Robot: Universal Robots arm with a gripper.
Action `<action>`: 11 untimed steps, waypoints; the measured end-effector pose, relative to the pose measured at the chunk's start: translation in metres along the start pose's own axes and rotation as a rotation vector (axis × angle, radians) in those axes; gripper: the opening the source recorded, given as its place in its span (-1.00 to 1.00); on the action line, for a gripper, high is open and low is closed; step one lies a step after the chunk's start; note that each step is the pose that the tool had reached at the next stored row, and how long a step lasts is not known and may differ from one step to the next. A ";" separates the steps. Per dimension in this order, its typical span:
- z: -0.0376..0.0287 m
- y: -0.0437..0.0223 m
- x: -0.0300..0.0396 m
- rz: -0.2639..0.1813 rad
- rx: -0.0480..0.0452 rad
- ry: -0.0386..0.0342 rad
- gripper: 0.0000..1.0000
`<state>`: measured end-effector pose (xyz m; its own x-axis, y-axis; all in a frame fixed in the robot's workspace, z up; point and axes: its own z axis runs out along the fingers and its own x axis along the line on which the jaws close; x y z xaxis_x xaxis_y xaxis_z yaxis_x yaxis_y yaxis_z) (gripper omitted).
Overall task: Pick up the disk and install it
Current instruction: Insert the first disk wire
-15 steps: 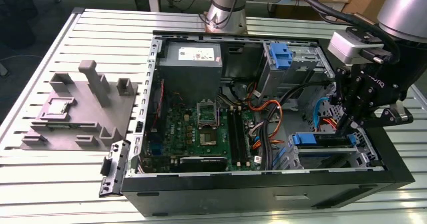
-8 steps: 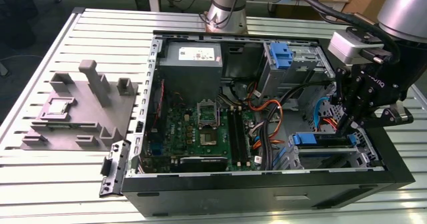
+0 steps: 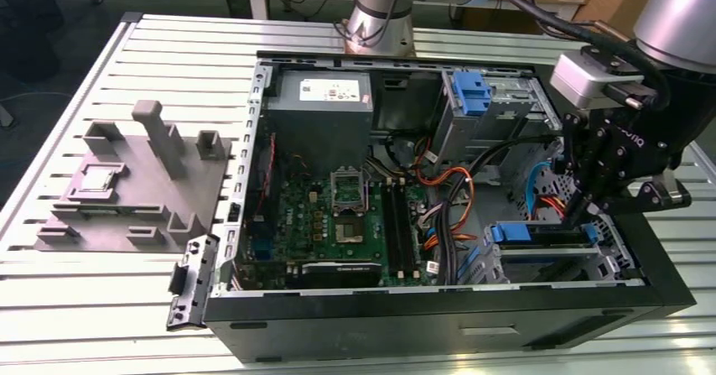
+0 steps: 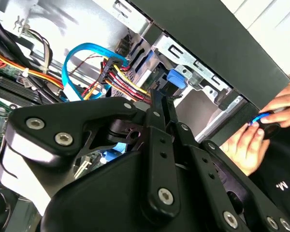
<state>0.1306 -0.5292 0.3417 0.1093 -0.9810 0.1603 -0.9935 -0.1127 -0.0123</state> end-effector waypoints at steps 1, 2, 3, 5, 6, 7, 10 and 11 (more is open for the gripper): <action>0.0001 0.0002 0.0016 0.000 0.0012 -0.0107 -0.67; 0.0004 0.0004 0.0031 0.001 0.0023 -0.0215 -0.67; 0.0006 0.0005 0.0042 0.001 0.0030 -0.0277 -0.67; 0.0010 0.0005 0.0050 0.010 0.0020 -0.0309 -0.67; 0.0013 0.0005 0.0050 0.018 0.0009 -0.0317 -0.67; 0.0016 0.0005 0.0050 0.028 -0.0005 -0.0321 -0.67; 0.0029 0.0005 0.0048 0.065 -0.0057 -0.0321 -0.67; 0.0036 0.0005 0.0047 0.077 -0.0074 -0.0323 -0.67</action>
<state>0.1306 -0.5345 0.3389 0.0339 -0.9913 0.1273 -0.9992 -0.0362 -0.0160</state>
